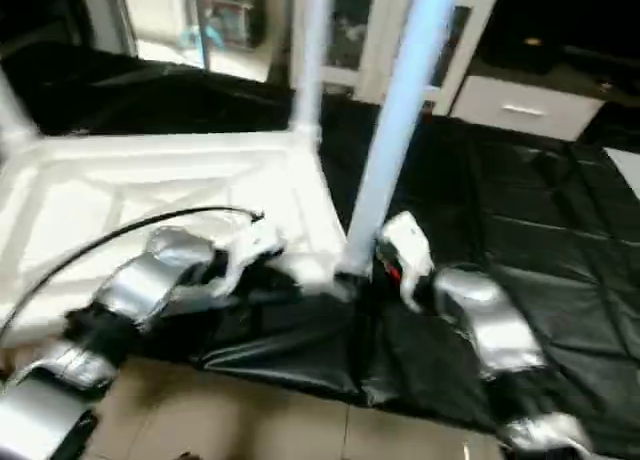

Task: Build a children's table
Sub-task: Rotate leg to tighten

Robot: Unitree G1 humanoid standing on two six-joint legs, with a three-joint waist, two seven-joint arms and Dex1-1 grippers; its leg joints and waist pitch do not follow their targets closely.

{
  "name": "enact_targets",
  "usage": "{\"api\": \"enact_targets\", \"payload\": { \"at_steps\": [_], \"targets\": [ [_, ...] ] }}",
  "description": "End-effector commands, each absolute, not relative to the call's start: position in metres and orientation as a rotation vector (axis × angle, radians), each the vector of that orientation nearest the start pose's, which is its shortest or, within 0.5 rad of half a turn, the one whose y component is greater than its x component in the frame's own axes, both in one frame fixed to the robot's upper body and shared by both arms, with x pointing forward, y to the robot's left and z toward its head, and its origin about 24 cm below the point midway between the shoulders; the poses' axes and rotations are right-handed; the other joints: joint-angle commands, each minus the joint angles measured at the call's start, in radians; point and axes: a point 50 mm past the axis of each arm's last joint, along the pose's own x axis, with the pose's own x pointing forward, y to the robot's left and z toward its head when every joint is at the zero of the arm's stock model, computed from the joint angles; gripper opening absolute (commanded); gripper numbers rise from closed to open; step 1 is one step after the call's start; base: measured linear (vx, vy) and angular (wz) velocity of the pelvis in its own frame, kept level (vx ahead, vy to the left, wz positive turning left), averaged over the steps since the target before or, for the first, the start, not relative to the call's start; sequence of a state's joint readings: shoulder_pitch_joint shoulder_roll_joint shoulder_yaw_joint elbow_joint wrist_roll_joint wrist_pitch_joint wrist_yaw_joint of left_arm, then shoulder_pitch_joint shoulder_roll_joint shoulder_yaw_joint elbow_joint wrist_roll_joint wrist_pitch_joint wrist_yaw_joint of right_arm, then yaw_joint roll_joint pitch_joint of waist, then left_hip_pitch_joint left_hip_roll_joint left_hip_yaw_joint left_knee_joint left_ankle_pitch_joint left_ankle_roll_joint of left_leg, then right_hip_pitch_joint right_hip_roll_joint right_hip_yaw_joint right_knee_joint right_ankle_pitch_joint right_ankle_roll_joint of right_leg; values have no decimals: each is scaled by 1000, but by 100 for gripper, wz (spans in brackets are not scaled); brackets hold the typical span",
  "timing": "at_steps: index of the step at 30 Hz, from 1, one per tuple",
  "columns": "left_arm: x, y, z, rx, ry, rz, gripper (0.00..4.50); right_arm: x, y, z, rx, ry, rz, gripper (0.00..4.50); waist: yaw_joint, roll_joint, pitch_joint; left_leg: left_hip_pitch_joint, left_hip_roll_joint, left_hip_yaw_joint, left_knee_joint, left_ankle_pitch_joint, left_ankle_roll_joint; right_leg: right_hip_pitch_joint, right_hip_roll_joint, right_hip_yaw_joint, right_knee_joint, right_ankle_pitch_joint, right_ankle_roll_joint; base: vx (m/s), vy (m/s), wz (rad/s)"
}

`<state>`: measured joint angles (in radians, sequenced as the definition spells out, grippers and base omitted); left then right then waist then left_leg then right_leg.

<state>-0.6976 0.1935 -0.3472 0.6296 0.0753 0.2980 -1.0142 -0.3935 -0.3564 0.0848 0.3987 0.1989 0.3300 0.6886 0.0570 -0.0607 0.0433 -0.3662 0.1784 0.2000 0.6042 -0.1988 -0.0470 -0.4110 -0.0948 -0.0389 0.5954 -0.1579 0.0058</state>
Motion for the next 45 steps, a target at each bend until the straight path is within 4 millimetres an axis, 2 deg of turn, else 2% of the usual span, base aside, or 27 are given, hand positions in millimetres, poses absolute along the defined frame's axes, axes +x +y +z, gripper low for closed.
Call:
{"api": "enact_targets", "payload": {
  "at_steps": [1,2,3,4,5,7,9,10,13,15,17,19,22,23,26,27,30,31,32,34,37,39,40,41,44,45],
  "targets": [
    [331,63,59,330,463,-1233,0,306,-188,17,-92,521,538,273,2,-6,-56,16,46,-25,-83,-262,-5,35,-53,28,-77,-345,-189,0,0,0],
    [339,53,61,286,466,-1125,0,312,-182,10,-38,527,382,273,2,-7,-57,15,47,-25,-83,-258,-3,36,-53,28,-75,-336,-189,0,0,0],
    [344,46,63,262,457,-1049,0,316,-177,7,-8,520,269,273,-5,-3,-55,14,43,-24,-84,-258,-18,29,-50,29,-77,-342,-189,0,0,0],
    [345,44,63,256,455,-1031,0,317,-176,7,-1,518,242,273,-4,-4,-59,15,43,-27,-85,-258,-25,33,-52,27,-76,-345,-186,0,0,0],
    [347,41,64,247,452,-1001,0,318,-174,5,10,516,198,273,-1,-6,-63,14,44,-25,-83,-225,-23,35,-51,28,-72,-295,-189,0,0,0],
    [353,26,70,247,398,-923,0,323,-158,2,71,514,75,272,-2,-3,-62,13,41,-22,-82,-213,-9,35,-48,30,-70,-248,-195,0,0,0],
    [356,12,76,240,354,-885,0,326,-136,2,58,496,68,272,2,-2,-64,16,37,-19,-80,-192,3,32,-47,29,-70,-217,-199,0,0,0],
    [356,8,78,238,341,-876,0,327,-127,4,33,483,98,272,5,-2,-65,16,39,-21,-80,-190,7,36,-48,28,-68,-206,-199,0,0,0],
    [357,6,80,245,327,-865,0,329,-119,8,14,452,128,272,10,-3,-65,11,39,-19,-79,-151,35,43,-47,28,-60,-136,-202,0,0,0],
    [359,10,79,259,329,-860,0,332,-122,13,53,411,127,272,12,-4,-63,12,40,-19,-80,-160,49,43,-50,27,-63,-154,-204,0,0,0],
    [359,14,77,274,334,-866,0,333,-124,18,80,381,156,272,12,-6,-61,11,40,-19,-82,-184,48,43,-50,27,-68,-196,-195,0,0,0],
    [360,18,75,285,339,-875,0,333,-129,22,92,349,162,328,12,-4,-60,12,42,-21,-83,-192,43,42,-51,28,-69,-215,-189,0,0,0],
    [359,23,72,294,346,-903,0,334,-140,31,99,288,164,351,14,-3,-60,8,42,-23,-85,-191,46,47,-51,27,-70,-212,-179,0,0,0],
    [358,24,71,298,349,-917,0,334,-143,33,98,274,163,364,6,-4,-61,1,42,-25,-85,-182,49,49,-52,27,-66,-201,-180,0,0,0],
    [354,30,66,326,364,-987,0,332,-160,44,77,225,167,384,6,-5,-65,5,41,-21,-78,-129,70,47,-50,27,-60,-132,-205,0,0,0],
    [352,33,64,329,377,-1019,0,330,-166,47,64,212,187,395,10,-2,-64,7,42,-19,-75,-97,92,47,-49,28,-54,-83,-223,0,0,0],
    [346,35,62,330,392,-1110,0,325,-172,51,61,205,261,424,11,-3,-60,5,44,-17,-76,-124,106,47,-51,28,-58,-115,-237,0,0,0],
    [340,38,61,346,398,-1209,0,320,-178,55,48,207,339,432,14,-2,-58,8,44,-16,-77,-146,105,46,-52,28,-65,-155,-233,0,0,0],
    [333,41,59,359,408,-1290,0,314,-183,57,39,210,411,432,17,3,-57,10,48,-18,-78,-156,101,46,-54,29,-64,-167,-232,0,0,0],
    [327,46,56,385,424,-1359,0,308,-187,60,31,218,503,442,22,3,-52,10,52,-18,-83,-197,89,42,-52,30,-68,-209,-224,0,0,0],
    [317,56,51,395,457,-1461,0,295,-194,62,-29,260,682,442,30,7,-50,20,56,-17,-87,-237,54,33,-52,32,-74,-260,-218,0,0,0],
    [307,61,51,380,473,-1548,0,285,-198,58,-96,319,796,442,33,7,-48,16,60,-19,-90,-246,44,37,-55,33,-70,-250,-219,0,0,0],
    [307,61,51,379,474,-1551,0,285,-199,58,-98,321,800,442,30,7,-47,15,59,-20,-91,-255,42,38,-55,32,-70,-258,-217,0,0,0],
    [302,64,51,373,497,-1603,0,282,-201,57,-115,348,843,442,28,2,-49,11,57,-22,-92,-262,38,41,-57,32,-71,-280,-210,0,0,0],
    [295,68,51,376,528,-1649,0,276,-200,57,-123,379,922,442,27,1,-48,11,58,-23,-92,-264,35,39,-60,33,-74,-313,-203,0,0,0],
    [294,69,52,380,531,-1656,0,274,-200,57,-123,392,953,442,28,1,-49,12,59,-23,-91,-248,37,39,-59,34,-72,-298,-202,0,0,0]
  ]
}}
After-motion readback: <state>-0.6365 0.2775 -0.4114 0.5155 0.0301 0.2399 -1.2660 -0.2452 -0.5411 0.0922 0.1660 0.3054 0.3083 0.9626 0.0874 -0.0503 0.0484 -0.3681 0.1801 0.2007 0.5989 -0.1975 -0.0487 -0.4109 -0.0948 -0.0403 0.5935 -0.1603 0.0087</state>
